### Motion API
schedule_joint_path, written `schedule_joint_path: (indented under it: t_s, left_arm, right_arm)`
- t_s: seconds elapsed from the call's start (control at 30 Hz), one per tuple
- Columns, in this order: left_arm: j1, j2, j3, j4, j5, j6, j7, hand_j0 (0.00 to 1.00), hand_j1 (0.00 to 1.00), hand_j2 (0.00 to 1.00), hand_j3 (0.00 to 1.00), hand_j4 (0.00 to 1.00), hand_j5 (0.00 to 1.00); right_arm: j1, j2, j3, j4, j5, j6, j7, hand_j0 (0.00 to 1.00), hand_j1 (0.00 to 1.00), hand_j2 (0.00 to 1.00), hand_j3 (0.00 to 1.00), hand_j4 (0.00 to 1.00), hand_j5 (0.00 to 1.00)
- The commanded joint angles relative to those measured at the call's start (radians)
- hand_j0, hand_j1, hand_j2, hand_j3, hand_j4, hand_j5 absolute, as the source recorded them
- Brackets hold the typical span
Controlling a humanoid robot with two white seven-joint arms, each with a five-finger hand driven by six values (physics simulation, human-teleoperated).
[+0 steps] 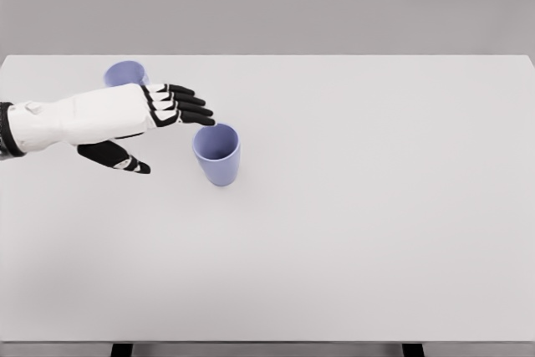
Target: Place the right cup on the left cup with left arm
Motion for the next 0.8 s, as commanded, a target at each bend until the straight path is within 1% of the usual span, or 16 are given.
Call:
schedule_joint_path:
  t_s: [0.0,0.03,0.17,0.3,0.33,0.4,0.43,0.47,0.5,0.53,0.57,0.6,0.63,0.7,0.73,0.77]
  left_arm:
    - [0.0,-0.018,-0.026,0.0,0.005,0.001,0.001,1.0,1.0,1.0,1.0,1.0,1.0]
    - [-0.005,-0.029,-0.027,0.003,0.005,0.001,0.001,1.0,1.0,1.0,1.0,1.0,1.0]
    - [-0.097,-0.024,-0.027,0.02,0.008,0.001,0.001,1.0,1.0,1.0,1.0,1.0,1.0]
    - [-0.109,-0.032,-0.035,0.124,0.001,0.001,0.001,1.0,1.0,1.0,1.0,1.0,1.0]
    - [-0.124,-0.05,-0.035,0.143,-0.001,0.001,0.001,1.0,1.0,1.0,1.0,1.0,1.0]
    - [-0.143,-0.093,-0.041,0.221,-0.007,0.001,0.004,1.0,1.0,1.0,1.0,1.0,1.0]
    - [-0.149,-0.104,-0.042,0.233,-0.009,0.001,0.002,1.0,1.0,1.0,1.0,1.0,1.0]
    - [-0.155,-0.107,-0.059,0.236,-0.009,0.001,0.001,1.0,1.0,1.0,1.0,1.0,1.0]
    - [-0.172,-0.107,-0.064,0.244,-0.007,0.001,0.002,1.0,1.0,1.0,1.0,1.0,1.0]
    - [-0.199,-0.115,-0.096,0.253,0.001,0.001,0.004,1.0,1.0,1.0,1.0,1.0,1.0]
    - [-0.245,-0.118,-0.16,0.251,0.007,0.001,-0.018,1.0,1.0,1.0,1.0,1.0,1.0]
    - [-0.281,-0.116,-0.239,0.251,0.027,0.001,-0.119,1.0,1.0,1.0,1.0,1.0,1.0]
    - [-0.302,-0.119,-0.286,0.238,0.085,0.001,-0.252,1.0,1.0,1.0,1.0,1.0,1.0]
    - [-0.317,-0.119,-0.3,0.172,0.109,0.001,-0.415,1.0,1.0,1.0,1.0,1.0,1.0]
    - [-0.327,-0.119,-0.302,0.161,0.14,0.001,-0.445,1.0,1.0,1.0,1.0,1.0,1.0]
    - [-0.337,-0.116,-0.305,0.156,0.162,0.001,-0.445,1.0,1.0,1.0,1.0,1.0,1.0]
  right_arm:
    - [0.002,0.0,0.001,0.005,0.001,0.002,0.0,1.0,1.0,1.0,1.0,1.0,1.0]
    - [0.006,0.0,0.001,0.007,0.001,0.002,0.0,1.0,1.0,1.0,1.0,1.0,1.0]
    - [0.006,0.0,0.0,0.007,0.001,0.002,0.0,1.0,1.0,1.0,1.0,1.0,1.0]
    - [0.006,0.0,0.0,0.007,0.001,0.002,0.0,1.0,1.0,1.0,1.0,1.0,1.0]
    - [0.006,0.0,0.0,0.007,0.001,0.002,0.0,1.0,1.0,1.0,1.0,1.0,1.0]
    - [0.006,0.0,0.0,0.007,0.001,0.002,0.0,1.0,1.0,1.0,1.0,1.0,1.0]
    - [0.006,0.0,0.0,0.007,0.001,0.002,0.0,1.0,1.0,1.0,1.0,1.0,1.0]
    - [0.006,0.0,0.0,0.007,0.001,0.002,0.0,1.0,1.0,1.0,1.0,1.0,1.0]
    - [0.006,0.0,0.0,0.007,0.001,0.002,0.0,1.0,1.0,1.0,1.0,1.0,1.0]
    - [0.006,0.0,0.0,0.007,0.001,0.002,0.0,1.0,1.0,1.0,1.0,1.0,1.0]
    - [0.006,0.0,0.0,0.008,0.001,0.002,0.0,1.0,1.0,1.0,1.0,1.0,1.0]
    - [0.006,0.0,0.0,0.007,0.001,0.002,0.0,1.0,1.0,1.0,1.0,1.0,1.0]
    - [0.006,0.0,0.0,0.007,0.001,0.002,0.0,1.0,1.0,1.0,1.0,1.0,1.0]
    - [0.006,0.0,0.0,0.007,0.001,0.002,0.0,1.0,1.0,1.0,1.0,1.0,1.0]
    - [0.006,0.0,0.0,0.007,0.001,0.002,0.0,1.0,1.0,1.0,1.0,1.0,1.0]
    - [0.006,0.0,0.0,0.007,0.001,0.002,0.0,1.0,1.0,1.0,1.0,1.0,1.0]
